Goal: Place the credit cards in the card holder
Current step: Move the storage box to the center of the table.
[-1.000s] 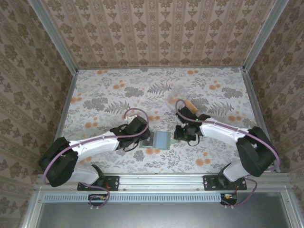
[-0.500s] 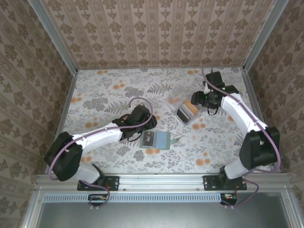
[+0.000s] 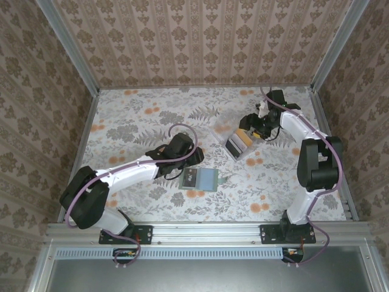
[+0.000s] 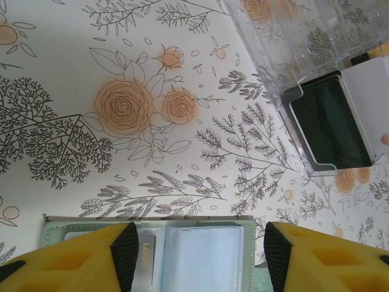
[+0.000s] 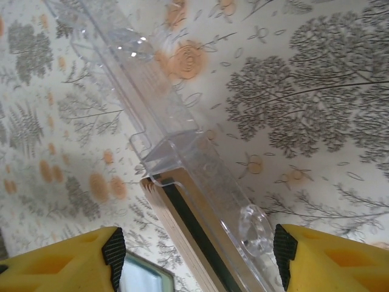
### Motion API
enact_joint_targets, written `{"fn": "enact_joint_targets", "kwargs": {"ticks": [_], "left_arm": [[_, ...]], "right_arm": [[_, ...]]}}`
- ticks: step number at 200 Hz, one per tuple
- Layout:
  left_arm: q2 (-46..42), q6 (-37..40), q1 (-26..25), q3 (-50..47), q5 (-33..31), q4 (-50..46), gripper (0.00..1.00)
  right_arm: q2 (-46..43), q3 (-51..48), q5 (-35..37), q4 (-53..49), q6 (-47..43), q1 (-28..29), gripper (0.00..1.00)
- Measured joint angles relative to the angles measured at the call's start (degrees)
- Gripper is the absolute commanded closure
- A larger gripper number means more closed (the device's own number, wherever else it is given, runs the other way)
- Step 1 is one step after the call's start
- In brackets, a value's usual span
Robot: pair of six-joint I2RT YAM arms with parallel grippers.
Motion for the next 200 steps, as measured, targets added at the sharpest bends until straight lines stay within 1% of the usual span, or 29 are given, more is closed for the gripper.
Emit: {"fn": "enact_joint_targets", "kwargs": {"ticks": [25,49,87,106,128,166,200], "left_arm": [[0.00,0.00,0.00,0.00,0.24,0.00,0.40],[0.00,0.00,0.13,0.00,0.50,0.00,0.40],[0.00,0.00,0.59,0.00,0.85,0.00,0.40],[0.00,0.00,0.63,0.00,0.87,0.02,0.40],[0.00,0.00,0.63,0.00,0.87,0.00,0.40],[-0.02,0.00,0.66,0.00,0.79,0.00,0.40],[-0.02,0.00,1.11,0.00,0.83,0.00,0.39]], "right_arm": [[-0.04,-0.02,-2.73,0.79,0.17,0.90,0.33],[-0.07,-0.26,-4.09,1.27,0.76,3.28,0.34],[-0.15,-0.57,-4.22,1.57,1.68,7.69,0.36],[-0.63,-0.66,-2.91,1.33,2.08,9.62,0.37],[-1.92,-0.42,2.08,-0.81,1.62,11.91,0.39],[-3.08,3.96,18.62,-7.61,-1.79,16.90,0.40],[-3.26,7.08,28.20,-10.93,-4.83,20.50,0.39]]}}
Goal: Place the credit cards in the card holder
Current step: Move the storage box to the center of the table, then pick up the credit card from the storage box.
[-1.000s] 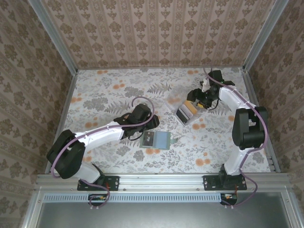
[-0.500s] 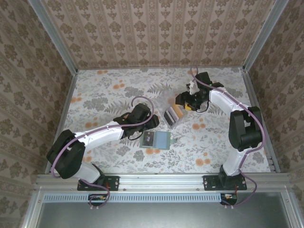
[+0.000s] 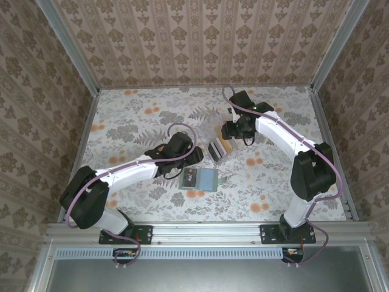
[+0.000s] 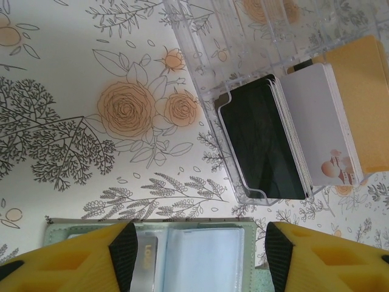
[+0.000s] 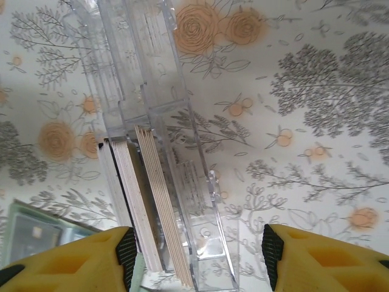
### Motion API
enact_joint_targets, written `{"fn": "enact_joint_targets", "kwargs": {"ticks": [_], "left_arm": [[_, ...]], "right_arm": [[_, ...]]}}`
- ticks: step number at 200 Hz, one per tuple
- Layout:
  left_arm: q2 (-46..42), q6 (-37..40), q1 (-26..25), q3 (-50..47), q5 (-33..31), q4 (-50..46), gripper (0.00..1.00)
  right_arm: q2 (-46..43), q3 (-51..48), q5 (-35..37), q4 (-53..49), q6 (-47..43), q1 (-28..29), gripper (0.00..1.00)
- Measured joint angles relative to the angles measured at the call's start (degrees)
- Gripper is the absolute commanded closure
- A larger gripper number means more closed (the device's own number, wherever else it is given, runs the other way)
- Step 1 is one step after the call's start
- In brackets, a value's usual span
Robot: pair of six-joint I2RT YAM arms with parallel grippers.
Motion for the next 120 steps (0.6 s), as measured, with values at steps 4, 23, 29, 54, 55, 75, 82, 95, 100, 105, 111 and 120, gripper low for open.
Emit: {"fn": "enact_joint_targets", "kwargs": {"ticks": [4,23,29,54,55,75,82,95,100,105,111,120], "left_arm": [[0.00,0.00,0.11,0.00,-0.02,0.00,0.39],[0.00,0.02,0.33,0.00,0.00,0.00,0.39],[0.00,0.02,0.33,0.00,0.00,0.00,0.39],[0.00,0.02,0.33,0.00,0.02,0.00,0.39],[0.00,0.02,0.33,0.00,0.02,0.00,0.39],[0.00,0.02,0.33,0.00,0.02,0.00,0.39],[0.00,0.02,0.33,0.00,0.02,0.00,0.39],[0.00,0.02,0.33,0.00,0.02,0.02,0.39],[0.00,0.02,0.33,0.00,0.02,0.02,0.38],[0.00,0.02,0.33,0.00,0.02,0.02,0.39],[0.00,0.02,0.33,0.00,0.02,0.02,0.39],[0.00,0.02,0.33,0.00,0.02,0.04,0.39]], "right_arm": [[0.00,0.33,0.87,-0.48,-0.28,0.35,0.39],[0.28,1.44,3.08,-1.73,-1.53,1.44,0.37],[0.44,1.73,3.48,-2.05,-1.86,1.73,0.36],[1.81,2.32,3.61,-2.54,-2.75,2.45,0.36],[1.88,2.32,3.58,-2.54,-2.75,2.47,0.36],[3.69,2.82,3.65,-3.06,-3.19,2.67,0.35],[4.33,2.97,3.69,-3.21,-3.30,2.71,0.35],[5.33,3.23,3.87,-3.65,-3.39,2.71,0.35],[5.66,3.34,4.11,-3.80,-3.41,2.75,0.35],[6.01,3.45,4.37,-3.96,-3.41,2.86,0.35],[6.38,3.67,4.74,-4.20,-3.45,2.99,0.35],[6.99,4.11,5.33,-4.46,-3.61,3.10,0.35]]}}
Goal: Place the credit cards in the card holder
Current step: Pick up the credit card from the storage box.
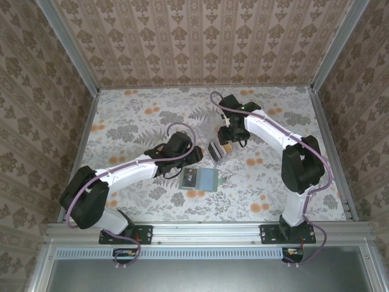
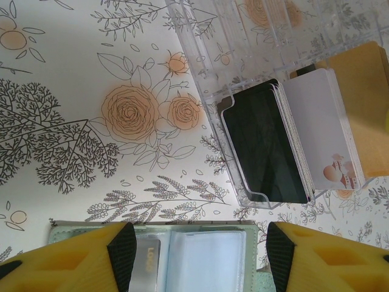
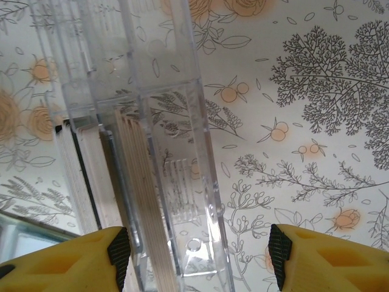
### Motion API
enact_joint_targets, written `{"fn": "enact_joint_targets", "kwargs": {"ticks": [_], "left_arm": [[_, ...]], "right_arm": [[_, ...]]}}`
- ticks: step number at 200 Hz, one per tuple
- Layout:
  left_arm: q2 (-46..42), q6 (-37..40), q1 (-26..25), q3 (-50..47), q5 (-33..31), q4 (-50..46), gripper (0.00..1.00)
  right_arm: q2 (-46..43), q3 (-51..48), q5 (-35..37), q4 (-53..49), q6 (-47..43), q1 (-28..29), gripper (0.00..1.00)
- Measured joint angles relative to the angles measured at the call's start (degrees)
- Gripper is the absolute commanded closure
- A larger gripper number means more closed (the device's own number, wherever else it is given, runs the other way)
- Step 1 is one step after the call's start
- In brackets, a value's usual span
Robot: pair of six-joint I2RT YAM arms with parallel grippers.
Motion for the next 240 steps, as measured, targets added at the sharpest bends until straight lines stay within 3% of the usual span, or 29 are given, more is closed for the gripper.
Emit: {"fn": "enact_joint_targets", "kwargs": {"ticks": [109,240], "left_arm": [[0.00,-0.02,0.00,-0.48,0.02,0.61,0.39],[0.00,-0.04,0.00,-0.76,0.46,1.38,0.39]], "right_arm": [[2.86,2.89,7.48,-1.79,-1.09,1.92,0.38],[2.82,3.61,12.44,-2.56,-2.54,4.07,0.62]]}}
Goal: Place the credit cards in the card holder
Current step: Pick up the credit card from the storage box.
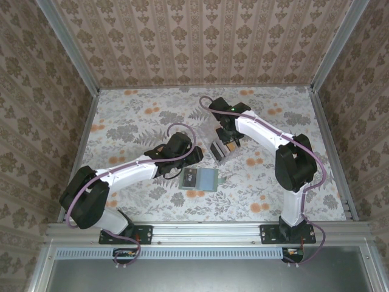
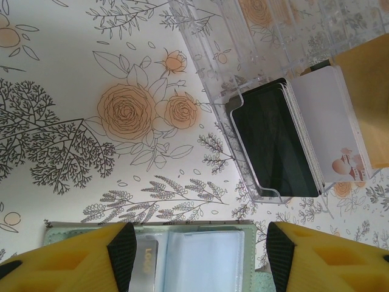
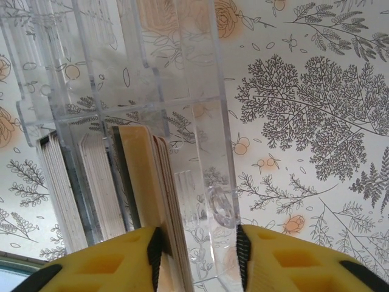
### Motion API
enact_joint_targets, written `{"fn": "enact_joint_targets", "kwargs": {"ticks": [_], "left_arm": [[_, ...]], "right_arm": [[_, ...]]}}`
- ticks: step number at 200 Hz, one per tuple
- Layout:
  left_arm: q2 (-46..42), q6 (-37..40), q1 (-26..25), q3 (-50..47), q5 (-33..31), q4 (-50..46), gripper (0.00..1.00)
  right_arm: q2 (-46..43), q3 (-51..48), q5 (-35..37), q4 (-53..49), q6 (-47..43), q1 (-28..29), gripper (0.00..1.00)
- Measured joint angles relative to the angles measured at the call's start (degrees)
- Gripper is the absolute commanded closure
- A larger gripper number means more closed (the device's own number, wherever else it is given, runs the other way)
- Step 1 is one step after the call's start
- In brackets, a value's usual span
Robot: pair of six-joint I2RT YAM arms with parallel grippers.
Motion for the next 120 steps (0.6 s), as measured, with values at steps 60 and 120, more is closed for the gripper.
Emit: {"fn": "enact_joint_targets", "kwargs": {"ticks": [60,120], "left_arm": [[0.00,0.00,0.00,0.00,0.04,0.11,0.39],[0.00,0.00,0.00,-0.37,0.04,0.26,0.39]], "right_arm": [[0.00,0.11,0.83,-0.02,-0.15,0.31,0.74],[0.00,0.22,0.76,-0.17,-0.20,0.33,0.83]]}}
